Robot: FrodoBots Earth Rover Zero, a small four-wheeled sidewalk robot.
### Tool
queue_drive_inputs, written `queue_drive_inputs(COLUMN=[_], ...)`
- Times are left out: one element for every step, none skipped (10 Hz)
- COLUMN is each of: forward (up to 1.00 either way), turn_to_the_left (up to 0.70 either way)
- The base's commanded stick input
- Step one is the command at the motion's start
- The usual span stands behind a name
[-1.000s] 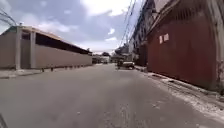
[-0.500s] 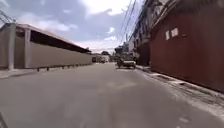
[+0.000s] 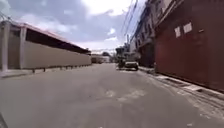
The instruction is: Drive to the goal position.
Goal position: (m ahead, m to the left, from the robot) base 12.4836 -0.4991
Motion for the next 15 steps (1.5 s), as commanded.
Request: queue_drive_inputs(forward=[1.0, 1.0, 1.0, 1.0, 1.0, 1.0, 1.0, 1.0, 1.0, 1.0, 1.0, 1.0, 1.0, 1.0, 1.0], turn_to_the_left=[0.01, 0.01, 0.01, 0.01, 0.01, 0.01, 0.01, 0.01, 0.01, 0.01, 0.01, 0.01, 0.01, 0.01, 0.01])
